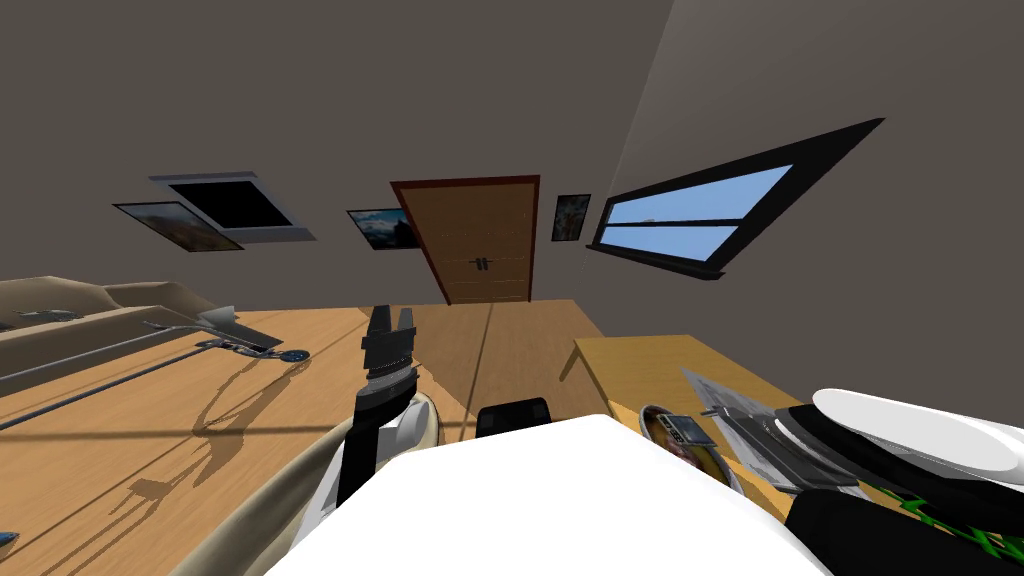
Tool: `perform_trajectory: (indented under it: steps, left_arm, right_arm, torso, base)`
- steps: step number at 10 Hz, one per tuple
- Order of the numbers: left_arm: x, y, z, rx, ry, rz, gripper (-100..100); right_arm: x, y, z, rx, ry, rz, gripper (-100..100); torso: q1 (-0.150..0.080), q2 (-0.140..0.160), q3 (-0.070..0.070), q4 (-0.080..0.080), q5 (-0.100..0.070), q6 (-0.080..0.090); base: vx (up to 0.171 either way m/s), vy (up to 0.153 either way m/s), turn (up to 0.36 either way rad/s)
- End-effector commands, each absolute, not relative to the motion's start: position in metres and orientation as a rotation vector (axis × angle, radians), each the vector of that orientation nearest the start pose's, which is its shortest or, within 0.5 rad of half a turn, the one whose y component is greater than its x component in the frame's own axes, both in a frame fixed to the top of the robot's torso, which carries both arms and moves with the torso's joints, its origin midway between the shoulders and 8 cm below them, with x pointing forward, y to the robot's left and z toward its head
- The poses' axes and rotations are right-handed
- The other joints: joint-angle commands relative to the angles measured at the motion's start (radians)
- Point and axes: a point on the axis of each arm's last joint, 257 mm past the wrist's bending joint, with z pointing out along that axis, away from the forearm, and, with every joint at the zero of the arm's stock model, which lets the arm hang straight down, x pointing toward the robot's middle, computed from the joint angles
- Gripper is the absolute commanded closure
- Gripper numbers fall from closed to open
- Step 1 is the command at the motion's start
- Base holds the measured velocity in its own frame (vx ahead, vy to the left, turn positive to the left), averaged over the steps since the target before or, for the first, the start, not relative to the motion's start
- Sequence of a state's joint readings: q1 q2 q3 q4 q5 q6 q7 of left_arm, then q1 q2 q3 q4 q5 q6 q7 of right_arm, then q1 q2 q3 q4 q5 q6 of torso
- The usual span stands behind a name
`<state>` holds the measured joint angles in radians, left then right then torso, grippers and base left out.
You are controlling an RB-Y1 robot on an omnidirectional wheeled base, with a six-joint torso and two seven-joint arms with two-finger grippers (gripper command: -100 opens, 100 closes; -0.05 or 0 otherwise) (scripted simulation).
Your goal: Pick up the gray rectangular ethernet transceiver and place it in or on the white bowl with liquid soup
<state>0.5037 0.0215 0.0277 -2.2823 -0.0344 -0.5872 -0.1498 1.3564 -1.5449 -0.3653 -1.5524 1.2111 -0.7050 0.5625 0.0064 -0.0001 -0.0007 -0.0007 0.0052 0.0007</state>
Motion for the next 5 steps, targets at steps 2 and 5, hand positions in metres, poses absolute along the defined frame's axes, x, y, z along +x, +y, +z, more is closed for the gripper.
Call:
perform_trajectory:
  steps: [2,5]
  left_arm:
    - [0.3274,0.2778,0.0403,-0.492,0.62,-1.132,0]
    - [0.3274,0.2778,0.0403,-0.492,0.62,-1.132,0]
  right_arm:
    - [0.0406,-0.6282,-0.3143,-2.119,2.345,-0.053,0]
    - [0.0406,-0.6282,-0.3143,-2.119,2.345,-0.053,0]
  torso:
    - [0.0,0.0,0.0,0.0,0.0,0.0]
    - [0.0,0.0,0.0,0.0,0.0,0.0]
  base:
    - [0.0,0.0,0.0]
    - [0.0,0.0,0.0]
